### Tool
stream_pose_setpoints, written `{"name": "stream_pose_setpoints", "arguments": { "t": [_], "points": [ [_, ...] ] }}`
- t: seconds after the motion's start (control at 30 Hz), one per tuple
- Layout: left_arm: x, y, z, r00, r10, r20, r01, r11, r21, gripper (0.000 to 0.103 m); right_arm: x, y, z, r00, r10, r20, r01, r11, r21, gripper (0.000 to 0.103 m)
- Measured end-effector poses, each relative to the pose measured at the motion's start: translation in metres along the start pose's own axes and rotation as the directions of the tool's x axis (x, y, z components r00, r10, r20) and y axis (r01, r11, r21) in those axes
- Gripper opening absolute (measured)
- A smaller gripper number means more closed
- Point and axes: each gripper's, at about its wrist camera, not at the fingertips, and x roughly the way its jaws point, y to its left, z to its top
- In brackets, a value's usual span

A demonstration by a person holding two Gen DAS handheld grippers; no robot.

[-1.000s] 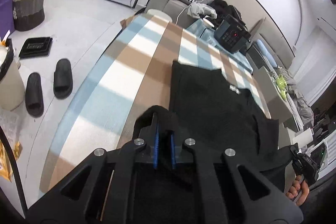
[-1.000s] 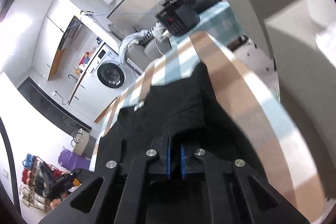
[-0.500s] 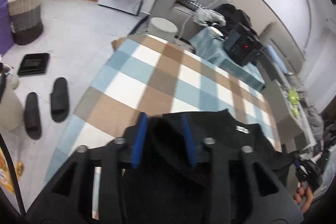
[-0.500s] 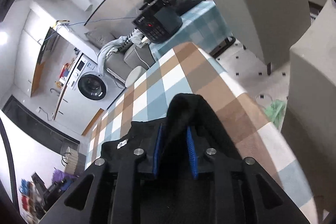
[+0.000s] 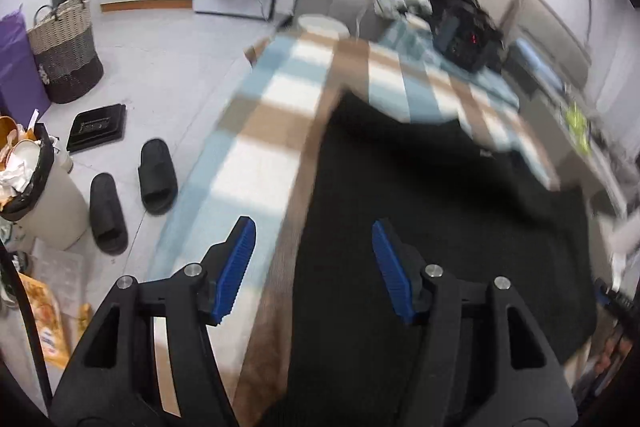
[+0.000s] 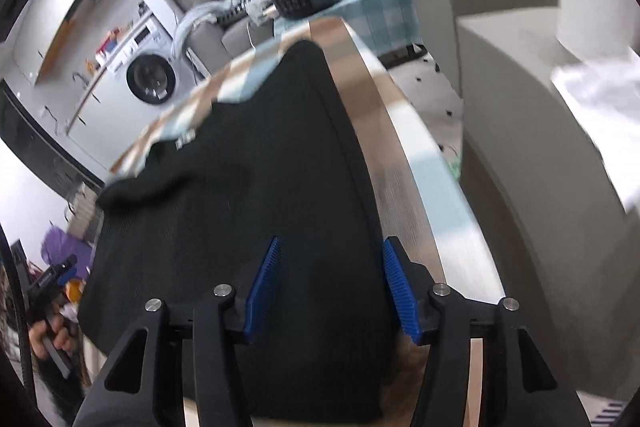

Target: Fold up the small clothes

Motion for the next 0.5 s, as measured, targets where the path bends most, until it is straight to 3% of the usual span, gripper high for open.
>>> {"name": "stream_pose_setpoints", "arguments": {
  "t": [0.1,0.23,0.37,0.5],
  "points": [
    [-0.003,0.002,-0.032,0.999,-0.019,-0.05,0.019,1.0,0.001,0.058,-0.006,-0.003,-0.025,0.999,-0.008,-0.032,0.008,1.0,-0.02,0.055],
    [-0.006,0.004,-0.063,0.994,-0.053,-0.092,0.051,0.999,-0.016,0.058,-0.008,-0.011,-0.045,0.998,0.042,-0.055,-0.041,0.999,0.01,0.058],
    [-0.007,0.002,-0.078,0.99,-0.091,-0.108,0.087,0.995,-0.039,0.058,-0.008,-0.003,-0.049,0.996,0.073,-0.046,-0.073,0.997,-0.001,0.059],
    [-0.01,-0.008,-0.087,0.989,-0.112,-0.102,0.112,0.994,-0.004,0.058,-0.005,0.011,-0.049,0.995,0.09,-0.038,-0.092,0.994,-0.052,0.058]
  ]
}}
